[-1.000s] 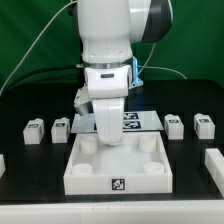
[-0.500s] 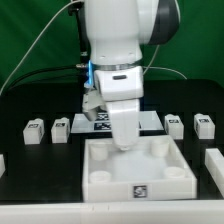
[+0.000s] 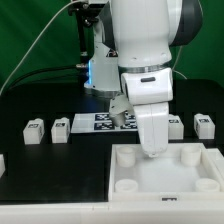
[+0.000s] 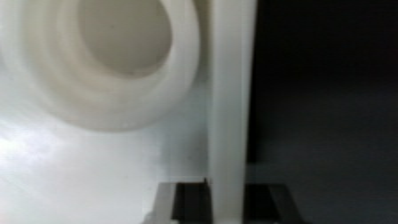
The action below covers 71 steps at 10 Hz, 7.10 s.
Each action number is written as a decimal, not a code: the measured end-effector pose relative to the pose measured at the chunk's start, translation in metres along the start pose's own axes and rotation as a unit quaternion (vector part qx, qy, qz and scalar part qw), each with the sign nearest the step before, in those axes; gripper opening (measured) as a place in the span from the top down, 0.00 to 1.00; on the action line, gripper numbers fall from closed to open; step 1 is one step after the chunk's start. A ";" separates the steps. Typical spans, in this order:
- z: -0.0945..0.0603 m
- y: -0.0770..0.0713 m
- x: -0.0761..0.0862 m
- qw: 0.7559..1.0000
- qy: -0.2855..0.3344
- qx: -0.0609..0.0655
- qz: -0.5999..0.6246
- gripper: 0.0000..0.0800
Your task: Assemble one leg
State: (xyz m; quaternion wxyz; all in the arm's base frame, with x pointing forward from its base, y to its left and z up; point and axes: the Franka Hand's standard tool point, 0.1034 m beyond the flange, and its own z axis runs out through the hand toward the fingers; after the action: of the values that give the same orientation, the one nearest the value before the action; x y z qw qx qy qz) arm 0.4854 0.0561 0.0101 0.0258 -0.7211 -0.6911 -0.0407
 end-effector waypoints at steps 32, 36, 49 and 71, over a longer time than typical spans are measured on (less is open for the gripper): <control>-0.070 -0.055 0.130 0.806 0.022 -0.023 0.592 0.19; -0.044 -0.089 0.125 0.733 0.013 -0.003 0.680 0.19; -0.038 -0.097 0.122 0.753 -0.032 0.030 0.657 0.19; -0.025 -0.106 0.133 0.649 -0.373 0.299 0.591 0.19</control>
Offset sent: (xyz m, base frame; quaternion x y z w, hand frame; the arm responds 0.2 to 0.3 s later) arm 0.0139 0.0192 0.0017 -0.0324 0.0047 -0.0447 0.9985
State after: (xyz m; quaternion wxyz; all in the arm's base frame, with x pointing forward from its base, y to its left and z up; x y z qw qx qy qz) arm 0.3848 0.1901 0.0456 -0.0011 -0.8844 -0.0442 0.4646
